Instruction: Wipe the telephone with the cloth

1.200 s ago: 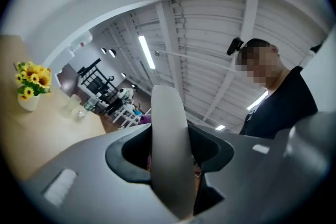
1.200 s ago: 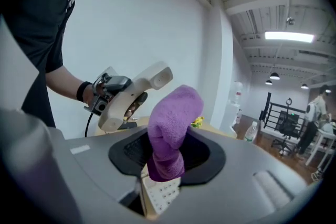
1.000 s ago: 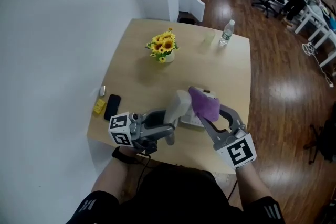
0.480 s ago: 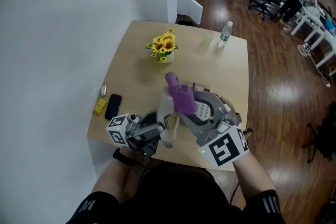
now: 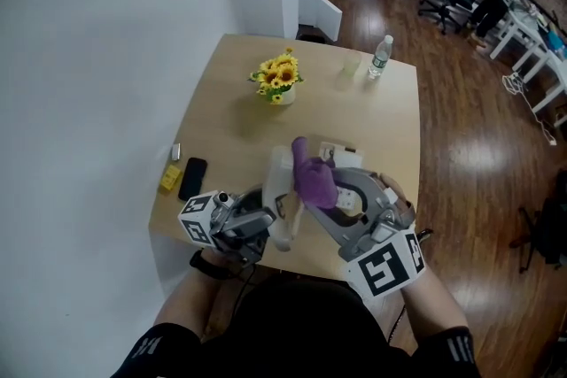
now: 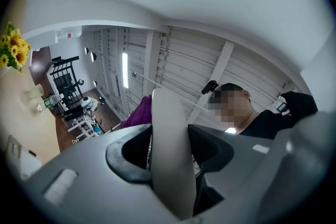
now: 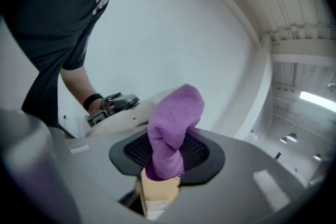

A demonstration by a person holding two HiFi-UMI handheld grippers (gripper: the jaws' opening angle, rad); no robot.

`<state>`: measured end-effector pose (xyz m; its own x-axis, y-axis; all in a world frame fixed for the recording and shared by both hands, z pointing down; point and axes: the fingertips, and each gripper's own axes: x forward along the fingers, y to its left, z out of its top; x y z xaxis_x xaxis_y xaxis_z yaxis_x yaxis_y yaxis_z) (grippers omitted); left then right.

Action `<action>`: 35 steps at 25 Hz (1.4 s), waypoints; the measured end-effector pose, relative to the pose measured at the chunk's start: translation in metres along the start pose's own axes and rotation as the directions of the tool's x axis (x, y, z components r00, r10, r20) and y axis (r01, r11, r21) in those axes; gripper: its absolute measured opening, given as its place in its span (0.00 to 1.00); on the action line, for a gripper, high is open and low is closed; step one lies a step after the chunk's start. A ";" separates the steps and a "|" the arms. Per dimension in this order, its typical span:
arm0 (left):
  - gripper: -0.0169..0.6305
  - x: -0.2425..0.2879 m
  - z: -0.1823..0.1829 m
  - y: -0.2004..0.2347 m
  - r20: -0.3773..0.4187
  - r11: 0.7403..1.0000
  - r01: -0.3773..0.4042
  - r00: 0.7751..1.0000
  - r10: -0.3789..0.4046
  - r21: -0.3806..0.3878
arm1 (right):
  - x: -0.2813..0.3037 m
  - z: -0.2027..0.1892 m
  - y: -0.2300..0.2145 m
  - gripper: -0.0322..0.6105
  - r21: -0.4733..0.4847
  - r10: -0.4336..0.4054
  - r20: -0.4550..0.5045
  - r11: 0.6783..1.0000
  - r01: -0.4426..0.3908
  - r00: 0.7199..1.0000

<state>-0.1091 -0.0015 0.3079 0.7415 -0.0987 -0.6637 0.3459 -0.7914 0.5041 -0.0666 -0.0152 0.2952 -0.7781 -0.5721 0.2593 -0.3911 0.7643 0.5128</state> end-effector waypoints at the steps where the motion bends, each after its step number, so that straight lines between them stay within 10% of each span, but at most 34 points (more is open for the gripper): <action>1: 0.34 0.001 -0.002 -0.001 -0.005 1.000 0.003 1.000 -0.003 -0.001 | -0.001 0.005 -0.010 0.27 0.018 -0.025 0.015 1.000 0.025 1.000; 28: 0.34 0.050 0.035 -0.033 -0.021 0.983 0.152 0.988 -0.150 0.102 | -0.016 0.000 0.061 0.27 -0.045 0.157 -0.048 0.986 -0.159 0.986; 35: 0.34 0.038 0.037 -0.020 0.023 0.990 0.109 0.994 -0.111 0.088 | -0.019 -0.030 0.102 0.27 -0.075 0.295 -0.153 0.948 -0.309 0.943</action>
<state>-0.1089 -0.0124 0.2519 0.6848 -0.0241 -0.7284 0.3728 -0.8472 0.3786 -0.0772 0.0645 0.3677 -0.7738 -0.3596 0.5214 -0.0932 0.8789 0.4678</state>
